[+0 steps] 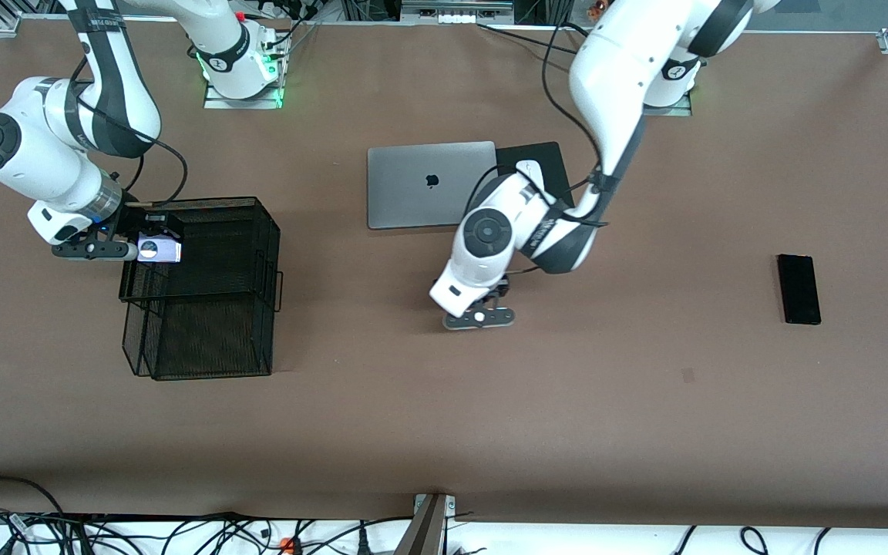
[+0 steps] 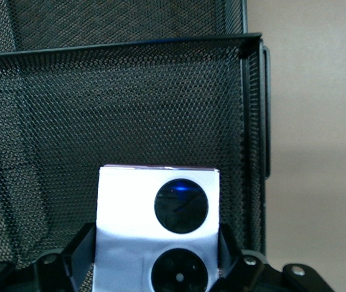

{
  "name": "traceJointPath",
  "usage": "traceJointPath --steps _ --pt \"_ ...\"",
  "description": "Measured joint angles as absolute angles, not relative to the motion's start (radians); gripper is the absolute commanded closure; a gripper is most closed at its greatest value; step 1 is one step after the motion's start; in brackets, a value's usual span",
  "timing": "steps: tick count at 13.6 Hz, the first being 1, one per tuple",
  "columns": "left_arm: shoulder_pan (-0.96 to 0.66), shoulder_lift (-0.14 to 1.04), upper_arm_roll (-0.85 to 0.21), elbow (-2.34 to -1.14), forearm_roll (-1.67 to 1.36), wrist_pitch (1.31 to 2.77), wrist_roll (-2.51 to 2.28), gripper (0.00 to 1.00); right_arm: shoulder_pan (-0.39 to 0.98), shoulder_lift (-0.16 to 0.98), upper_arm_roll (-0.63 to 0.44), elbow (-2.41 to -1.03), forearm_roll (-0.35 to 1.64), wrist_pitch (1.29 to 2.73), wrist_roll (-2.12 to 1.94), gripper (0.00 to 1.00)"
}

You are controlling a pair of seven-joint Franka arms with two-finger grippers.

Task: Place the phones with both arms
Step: 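Drop the white phone into the organizer while the left gripper sets down the flip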

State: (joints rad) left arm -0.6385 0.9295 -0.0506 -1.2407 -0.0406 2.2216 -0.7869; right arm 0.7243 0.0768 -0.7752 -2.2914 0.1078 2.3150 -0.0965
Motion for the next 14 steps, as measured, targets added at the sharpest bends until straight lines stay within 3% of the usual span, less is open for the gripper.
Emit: traceJointPath --steps 2,3,5,7,8,9,14 --pt "-0.641 0.972 -0.048 -1.215 -0.041 2.253 -0.801 1.00 0.724 0.086 -0.775 -2.292 0.131 2.316 -0.097 0.29" --pt "-0.640 0.986 -0.045 -1.203 -0.041 2.257 -0.805 1.00 0.724 0.090 -0.775 -2.292 0.135 2.317 -0.097 0.23" --pt "-0.639 1.006 -0.038 -1.176 -0.041 2.258 -0.814 1.00 0.724 0.095 -0.775 -2.292 0.137 2.319 -0.096 0.01" --pt "-0.639 1.026 -0.034 -1.146 -0.041 2.258 -0.817 0.96 0.724 0.096 -0.775 -2.291 0.137 2.320 -0.096 0.01" --pt "-0.639 1.033 -0.032 -1.137 -0.041 2.258 -0.818 0.53 0.724 0.096 -0.775 -2.291 0.138 2.320 -0.096 0.01" --pt "-0.639 1.039 -0.032 -1.130 -0.041 2.258 -0.819 0.01 0.724 0.096 -0.775 -2.291 0.138 2.322 -0.096 0.01" --pt "-0.639 1.044 -0.024 -1.117 -0.041 2.256 -0.857 0.00 0.729 0.091 -0.775 -2.214 0.145 2.251 -0.092 0.01"
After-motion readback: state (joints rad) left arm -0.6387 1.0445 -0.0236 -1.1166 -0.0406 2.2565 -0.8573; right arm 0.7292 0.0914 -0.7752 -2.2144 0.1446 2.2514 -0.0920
